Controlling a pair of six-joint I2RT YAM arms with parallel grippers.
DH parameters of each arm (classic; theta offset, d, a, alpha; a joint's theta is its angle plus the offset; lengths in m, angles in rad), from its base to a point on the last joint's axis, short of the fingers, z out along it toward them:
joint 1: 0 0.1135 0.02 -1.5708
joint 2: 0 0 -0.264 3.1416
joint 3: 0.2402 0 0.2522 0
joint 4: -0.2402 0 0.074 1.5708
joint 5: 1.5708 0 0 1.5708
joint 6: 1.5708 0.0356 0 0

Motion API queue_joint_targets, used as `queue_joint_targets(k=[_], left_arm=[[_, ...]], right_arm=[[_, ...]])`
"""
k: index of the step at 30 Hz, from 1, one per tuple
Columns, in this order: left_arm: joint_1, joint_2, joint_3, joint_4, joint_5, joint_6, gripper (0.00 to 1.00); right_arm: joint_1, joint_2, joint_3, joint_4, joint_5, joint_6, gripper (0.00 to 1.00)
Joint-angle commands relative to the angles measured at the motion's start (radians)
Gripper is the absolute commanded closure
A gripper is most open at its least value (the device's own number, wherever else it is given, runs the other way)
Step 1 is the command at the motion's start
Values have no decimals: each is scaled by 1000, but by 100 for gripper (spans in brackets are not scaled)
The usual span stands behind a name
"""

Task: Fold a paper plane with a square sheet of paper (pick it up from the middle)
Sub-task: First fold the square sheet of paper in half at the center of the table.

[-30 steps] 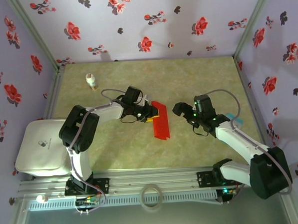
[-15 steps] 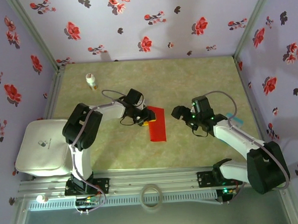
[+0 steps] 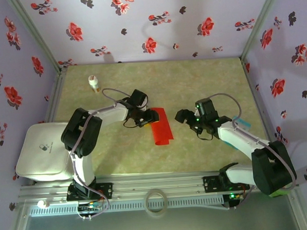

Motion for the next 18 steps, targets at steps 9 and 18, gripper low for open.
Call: queue_joint_targets(k=[9, 18], left_arm=[[0, 5, 36, -118, -48, 91, 47], [-1, 43, 63, -151, -57, 97, 47]], right_arm=[[75, 122, 71, 88, -62, 6, 28], [117, 200, 86, 114, -11, 43, 50]])
